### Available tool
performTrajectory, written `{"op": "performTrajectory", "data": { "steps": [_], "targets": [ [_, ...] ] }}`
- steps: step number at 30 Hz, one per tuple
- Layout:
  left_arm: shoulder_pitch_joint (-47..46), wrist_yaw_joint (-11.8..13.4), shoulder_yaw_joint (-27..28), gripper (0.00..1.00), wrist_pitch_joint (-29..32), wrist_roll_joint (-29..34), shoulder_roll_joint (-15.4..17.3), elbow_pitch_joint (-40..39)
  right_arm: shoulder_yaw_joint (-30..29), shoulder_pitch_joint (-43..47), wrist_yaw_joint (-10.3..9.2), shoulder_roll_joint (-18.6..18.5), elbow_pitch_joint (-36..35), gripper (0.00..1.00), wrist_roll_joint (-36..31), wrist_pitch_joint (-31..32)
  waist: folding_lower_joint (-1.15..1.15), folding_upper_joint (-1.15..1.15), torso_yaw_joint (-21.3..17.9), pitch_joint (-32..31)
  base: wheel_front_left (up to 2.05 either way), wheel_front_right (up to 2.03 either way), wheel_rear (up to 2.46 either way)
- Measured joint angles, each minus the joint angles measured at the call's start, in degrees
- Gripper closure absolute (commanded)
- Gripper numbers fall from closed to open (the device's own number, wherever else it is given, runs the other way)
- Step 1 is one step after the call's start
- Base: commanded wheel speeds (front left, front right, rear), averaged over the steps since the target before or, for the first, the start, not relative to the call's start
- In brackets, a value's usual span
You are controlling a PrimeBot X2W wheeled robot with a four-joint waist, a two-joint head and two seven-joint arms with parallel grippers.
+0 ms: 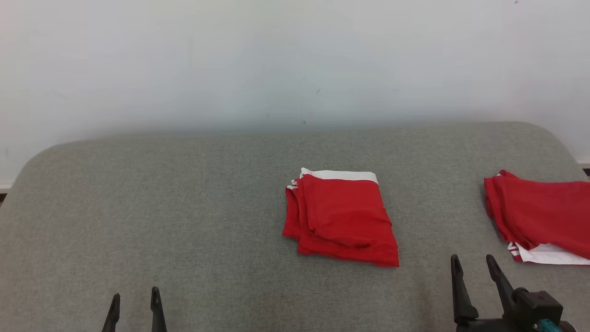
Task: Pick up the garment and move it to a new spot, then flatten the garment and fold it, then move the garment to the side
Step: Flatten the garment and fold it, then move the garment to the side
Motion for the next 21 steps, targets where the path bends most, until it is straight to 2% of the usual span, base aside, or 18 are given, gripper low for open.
{"op": "performTrajectory", "data": {
  "steps": [9, 21],
  "targets": [
    [1.42, -1.41, 1.08, 0.00, 0.00, 1.85, 0.00, 1.00, 1.74, 0.42, 0.00, -0.02, 1.75, 0.00, 0.44, -0.80, 0.00, 0.00, -1.11, -0.94, 0.00, 0.00, 0.00],
    [1.53, -1.86, 1.32, 0.00, 0.00, 2.05, 0.00, 1.58, 2.72, 0.77, 0.00, -0.09, 1.66, 0.00, -0.09, 0.03, 0.00, 0.00, -0.73, -0.90, 0.00, 0.00, 0.00]
  ]
}}
